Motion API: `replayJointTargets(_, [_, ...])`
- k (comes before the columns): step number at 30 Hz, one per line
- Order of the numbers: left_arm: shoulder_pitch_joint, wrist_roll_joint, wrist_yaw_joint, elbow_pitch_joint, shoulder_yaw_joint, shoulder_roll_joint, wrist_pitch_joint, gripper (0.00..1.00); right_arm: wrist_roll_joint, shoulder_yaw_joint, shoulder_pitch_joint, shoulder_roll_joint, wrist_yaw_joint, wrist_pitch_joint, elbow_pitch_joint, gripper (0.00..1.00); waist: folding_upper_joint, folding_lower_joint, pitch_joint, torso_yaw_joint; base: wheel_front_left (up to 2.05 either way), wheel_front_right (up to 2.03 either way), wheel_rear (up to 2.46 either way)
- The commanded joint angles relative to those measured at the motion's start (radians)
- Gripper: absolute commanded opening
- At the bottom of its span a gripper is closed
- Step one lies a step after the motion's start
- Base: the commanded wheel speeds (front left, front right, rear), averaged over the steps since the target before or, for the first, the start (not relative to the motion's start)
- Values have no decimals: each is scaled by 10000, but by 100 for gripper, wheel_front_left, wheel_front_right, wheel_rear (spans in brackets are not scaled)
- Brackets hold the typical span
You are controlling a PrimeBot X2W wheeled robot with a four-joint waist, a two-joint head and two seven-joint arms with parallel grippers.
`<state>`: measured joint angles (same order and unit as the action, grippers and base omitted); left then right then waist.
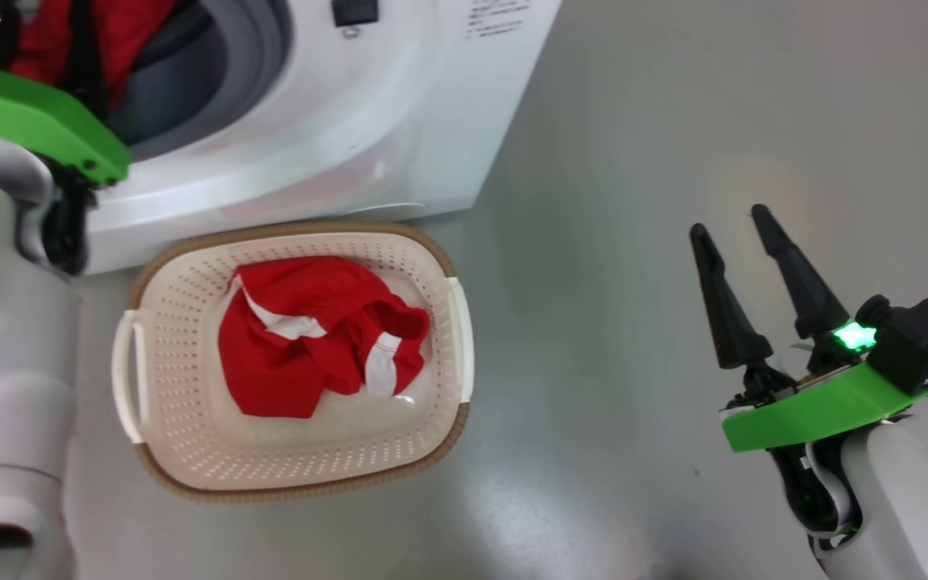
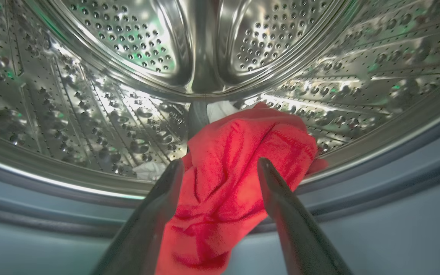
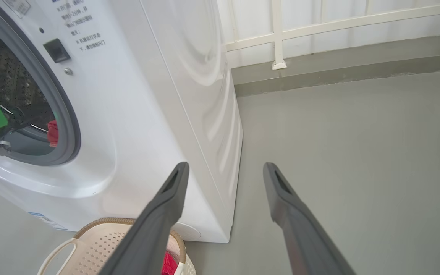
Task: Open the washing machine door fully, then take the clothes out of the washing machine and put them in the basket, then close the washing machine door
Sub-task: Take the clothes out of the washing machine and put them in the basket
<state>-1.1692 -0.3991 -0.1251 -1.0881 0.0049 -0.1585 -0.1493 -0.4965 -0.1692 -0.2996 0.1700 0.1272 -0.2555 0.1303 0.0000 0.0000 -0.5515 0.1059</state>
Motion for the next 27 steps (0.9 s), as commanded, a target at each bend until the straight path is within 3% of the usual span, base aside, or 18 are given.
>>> replayJointTargets(1, [-214, -27, -54, 3, 50, -573, 183, 100, -84, -244, -64, 30, 35, -63, -198, 100, 0, 0, -141, 171, 0, 0, 0])
replayJointTargets(10, [-972, 559, 18, -1328, -802, -1107, 1507, 100, -344, -540, -203, -96, 35, -63, -138, 100, 0, 0, -319, 504, 0, 0, 0])
replayJointTargets(11, [-991, 643, 68, -1399, -890, -1171, 1555, 78, -359, -576, -211, -105, 35, -63, -121, 100, 0, 0, -319, 532, 0, 0, 0])
replayJointTargets(12, [-987, 722, 159, -1467, -969, -1219, 1599, 25, -374, -606, -220, -111, 35, -63, -103, 100, 0, 0, -314, 557, 0, 0, 0])
replayJointTargets(13, [-975, 789, 289, -1535, -1034, -1254, 1661, 0, -392, -611, -229, -124, 35, -63, -82, 100, 0, 0, -311, 577, 0, 0, 0])
replayJointTargets(17, [-975, 929, 647, -1603, -1169, -1335, 1267, 0, -376, -524, -266, -214, 35, -63, -37, 100, 0, 0, -291, 609, 0, 0, 0])
replayJointTargets(27, [-436, 414, 641, -1557, -828, -1068, -452, 0, -299, -547, -124, -254, 35, -63, 11, 100, 0, 0, 172, 431, 0, 0, 0])
